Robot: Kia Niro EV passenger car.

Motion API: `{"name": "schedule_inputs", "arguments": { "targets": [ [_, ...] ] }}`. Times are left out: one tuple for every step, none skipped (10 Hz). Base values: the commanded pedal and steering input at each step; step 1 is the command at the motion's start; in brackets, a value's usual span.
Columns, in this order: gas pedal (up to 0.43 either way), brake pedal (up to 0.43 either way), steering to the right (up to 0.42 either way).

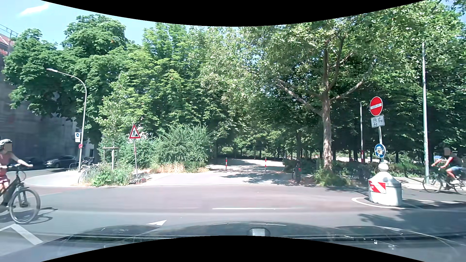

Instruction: Follow the waypoints while adhering to traffic rules and regulations

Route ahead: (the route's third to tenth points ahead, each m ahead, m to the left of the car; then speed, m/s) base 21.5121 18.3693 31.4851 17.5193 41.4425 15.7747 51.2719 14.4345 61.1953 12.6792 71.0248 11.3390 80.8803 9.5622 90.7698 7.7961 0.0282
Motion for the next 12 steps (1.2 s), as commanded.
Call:
{"name": "schedule_inputs", "arguments": {
  "targets": [
    [0.0,0.25,-0.013],
    [0.0,0.25,-0.013],
    [0.0,0.25,-0.013],
    [0.0,0.25,-0.013],
    [0.0,0.25,-0.013],
    [0.0,0.25,-0.014],
    [0.0,0.256,-0.014],
    [0.0,0.238,-0.016],
    [0.0,0.012,-0.02],
    [0.0,0.0,-0.028],
    [0.0,0.0,-0.04],
    [0.0,0.0,-0.054]
  ]
}}
